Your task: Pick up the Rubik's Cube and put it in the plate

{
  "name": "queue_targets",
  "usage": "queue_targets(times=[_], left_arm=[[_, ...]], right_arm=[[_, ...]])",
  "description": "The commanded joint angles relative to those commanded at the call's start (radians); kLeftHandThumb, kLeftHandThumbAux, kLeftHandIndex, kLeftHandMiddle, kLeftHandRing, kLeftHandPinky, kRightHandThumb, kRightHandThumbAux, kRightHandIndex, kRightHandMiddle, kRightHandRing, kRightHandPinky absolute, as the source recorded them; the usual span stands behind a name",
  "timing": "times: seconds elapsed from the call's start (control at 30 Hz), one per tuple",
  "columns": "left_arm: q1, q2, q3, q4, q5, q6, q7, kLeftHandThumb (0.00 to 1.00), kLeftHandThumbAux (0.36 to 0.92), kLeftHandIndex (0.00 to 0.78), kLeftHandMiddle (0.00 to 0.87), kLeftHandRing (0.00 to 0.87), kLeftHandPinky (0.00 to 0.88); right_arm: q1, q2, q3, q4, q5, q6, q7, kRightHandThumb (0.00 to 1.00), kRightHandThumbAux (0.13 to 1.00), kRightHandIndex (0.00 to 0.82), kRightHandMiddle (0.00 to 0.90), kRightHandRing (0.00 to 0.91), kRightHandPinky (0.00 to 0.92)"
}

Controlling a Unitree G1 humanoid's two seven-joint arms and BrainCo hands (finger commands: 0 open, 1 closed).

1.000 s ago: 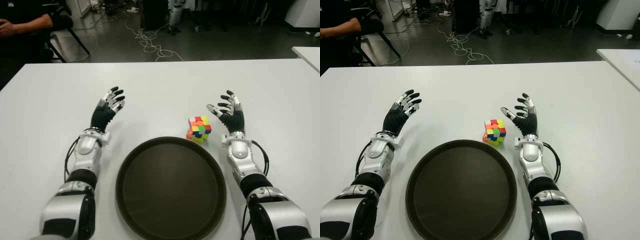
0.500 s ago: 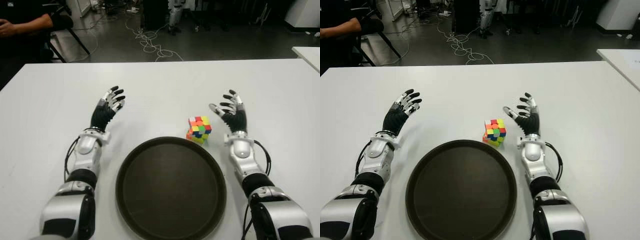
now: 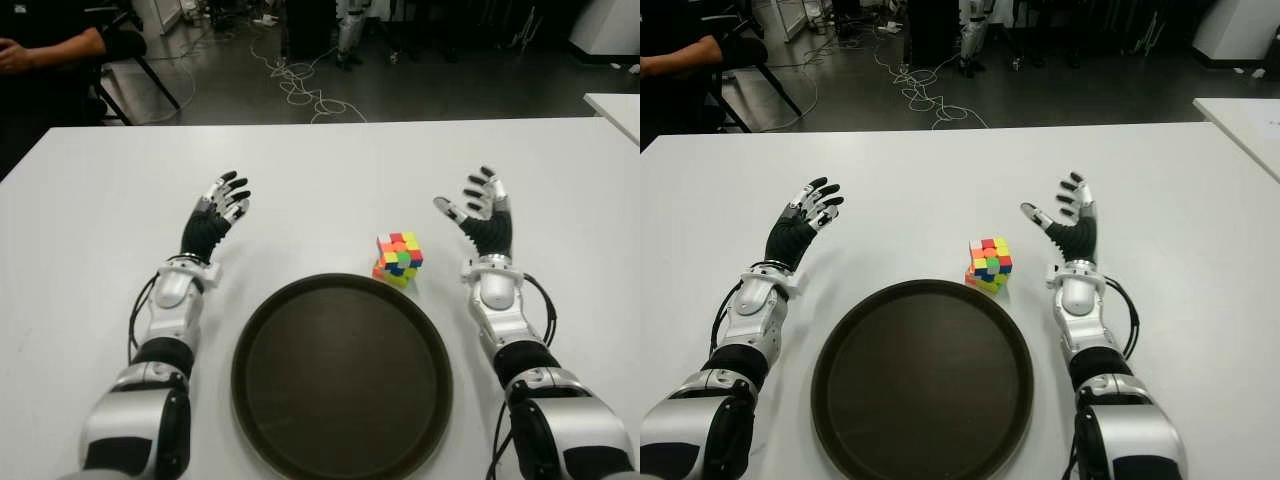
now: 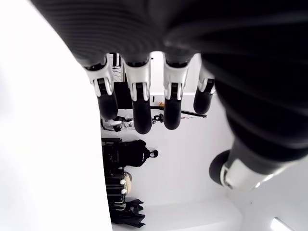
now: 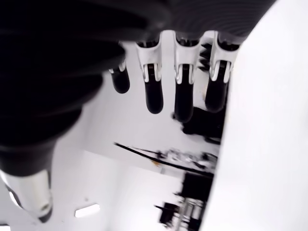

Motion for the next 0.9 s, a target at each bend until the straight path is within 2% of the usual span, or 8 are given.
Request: queue_targets(times=[0.27, 0.37, 0.53, 0.77, 0.9], left_arm=[[-0.001, 0.001, 0.004, 0.002, -0.004, -0.001, -0.012, 0.029, 0.638, 0.099, 0.171, 0.143, 0.115], [-0.001, 0.001, 0.005, 0.003, -0.004, -0.002, -0.013, 0.032, 0.641, 0.099, 0.170, 0.141, 0.112], [0.001, -0.002, 0.004, -0.003, -0.002, -0.003, -0.007, 0.034, 0.643, 0.098, 0.168, 0.141, 0.117], [0.005, -0.007, 0.002, -0.008, 0.003, -0.002, 0.009, 0.034, 0.650, 0.100, 0.167, 0.140, 0.116], [0.008, -0.008, -0.003, -0.012, 0.011, -0.004, 0.023, 0.031, 0.651, 0.101, 0.167, 0.137, 0.108]], right_arm=[[-0.001, -0.038, 0.013, 0.004, -0.059, -0.052, -0.086, 0.000, 0.601, 0.111, 0.161, 0.154, 0.125], [0.004, -0.052, 0.013, -0.002, -0.070, -0.066, -0.103, 0.000, 0.597, 0.107, 0.156, 0.150, 0.125], [0.042, -0.083, 0.025, -0.109, -0.129, -0.084, -0.159, 0.000, 0.618, 0.106, 0.149, 0.143, 0.122], [0.115, -0.093, 0.053, -0.308, -0.232, -0.052, -0.222, 0.000, 0.664, 0.110, 0.149, 0.123, 0.085], [0.131, -0.107, 0.069, -0.346, -0.279, -0.038, -0.237, 0.000, 0.680, 0.112, 0.152, 0.119, 0.071]])
